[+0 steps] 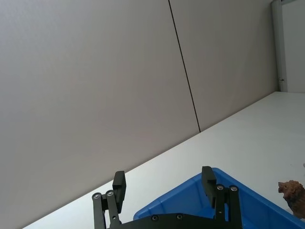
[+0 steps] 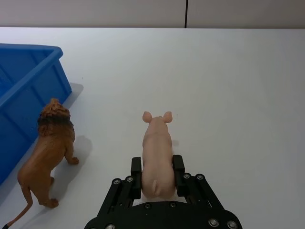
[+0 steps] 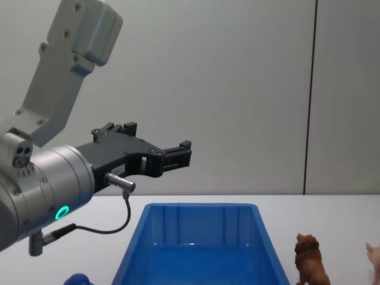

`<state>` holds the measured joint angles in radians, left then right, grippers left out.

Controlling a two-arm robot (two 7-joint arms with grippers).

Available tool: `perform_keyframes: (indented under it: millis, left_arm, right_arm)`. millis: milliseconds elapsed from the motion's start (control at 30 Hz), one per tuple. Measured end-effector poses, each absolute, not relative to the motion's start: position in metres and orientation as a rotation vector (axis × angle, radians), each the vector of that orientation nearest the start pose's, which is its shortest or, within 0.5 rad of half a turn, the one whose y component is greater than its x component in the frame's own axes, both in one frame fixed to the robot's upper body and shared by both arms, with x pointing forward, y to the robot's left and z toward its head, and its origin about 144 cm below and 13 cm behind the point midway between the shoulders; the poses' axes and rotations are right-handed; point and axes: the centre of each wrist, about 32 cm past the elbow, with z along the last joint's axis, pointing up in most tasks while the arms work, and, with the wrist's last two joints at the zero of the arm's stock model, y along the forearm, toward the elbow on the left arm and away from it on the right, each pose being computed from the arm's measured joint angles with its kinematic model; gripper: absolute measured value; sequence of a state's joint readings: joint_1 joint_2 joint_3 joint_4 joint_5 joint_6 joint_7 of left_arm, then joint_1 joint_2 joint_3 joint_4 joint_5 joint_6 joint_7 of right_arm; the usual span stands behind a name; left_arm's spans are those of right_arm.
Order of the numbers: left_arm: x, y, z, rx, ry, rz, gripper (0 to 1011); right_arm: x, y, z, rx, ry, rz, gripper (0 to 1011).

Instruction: Pick up the two dolls from the table and place them into the box.

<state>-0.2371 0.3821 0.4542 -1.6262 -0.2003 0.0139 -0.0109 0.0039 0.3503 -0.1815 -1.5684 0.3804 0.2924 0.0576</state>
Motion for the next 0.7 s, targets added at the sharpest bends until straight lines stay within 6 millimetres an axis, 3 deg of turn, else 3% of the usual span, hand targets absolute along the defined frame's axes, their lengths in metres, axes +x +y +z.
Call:
perform_keyframes:
  millis: [367, 700]
  left_arm:
    - [0.492, 0.198, 1.204, 0.061, -0.268, 1.124, 1001]
    - [0.492, 0.198, 1.204, 0.061, -0.268, 1.124, 1001]
  right_arm:
    - [0.459, -0.268, 1.153, -0.201, 0.200, -1.315, 371]
    - [0.472, -0.252, 1.183, -0.126, 0.137, -1.213, 371]
